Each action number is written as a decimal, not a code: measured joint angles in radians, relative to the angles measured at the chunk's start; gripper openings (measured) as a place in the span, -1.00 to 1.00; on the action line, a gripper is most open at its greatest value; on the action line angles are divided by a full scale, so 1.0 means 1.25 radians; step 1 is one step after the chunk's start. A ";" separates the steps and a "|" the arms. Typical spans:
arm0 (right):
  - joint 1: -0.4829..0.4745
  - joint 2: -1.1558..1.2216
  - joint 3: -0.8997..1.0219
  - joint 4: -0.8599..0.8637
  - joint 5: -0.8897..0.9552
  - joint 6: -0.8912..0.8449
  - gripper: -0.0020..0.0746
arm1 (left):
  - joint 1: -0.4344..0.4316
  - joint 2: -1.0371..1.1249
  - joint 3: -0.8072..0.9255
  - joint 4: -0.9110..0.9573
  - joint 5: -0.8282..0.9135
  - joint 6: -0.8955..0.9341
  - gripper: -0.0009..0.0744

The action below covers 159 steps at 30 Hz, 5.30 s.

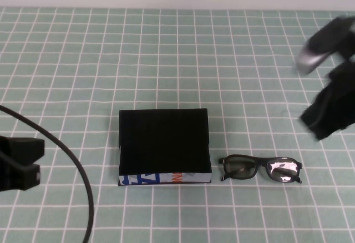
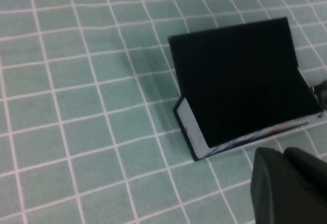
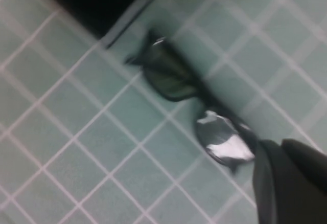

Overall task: Return glasses to glasses case
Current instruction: Pick up the glasses from the table, then place the glasses in the glasses case

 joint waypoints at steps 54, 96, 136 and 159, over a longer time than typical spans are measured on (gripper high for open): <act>0.105 0.376 -0.011 -0.077 -0.168 -0.235 -0.09 | 0.000 0.008 0.000 -0.014 0.041 0.055 -0.98; 0.234 0.405 -0.443 0.062 0.141 -0.292 -0.91 | 0.000 0.008 0.000 -0.014 0.043 0.070 -0.98; 0.340 0.588 -0.512 0.041 0.127 -0.339 -0.78 | 0.000 0.008 0.000 -0.013 0.048 0.070 -0.98; 0.314 0.589 -0.691 0.051 0.140 0.010 -0.98 | -0.059 0.193 0.000 -0.228 0.052 0.394 -0.98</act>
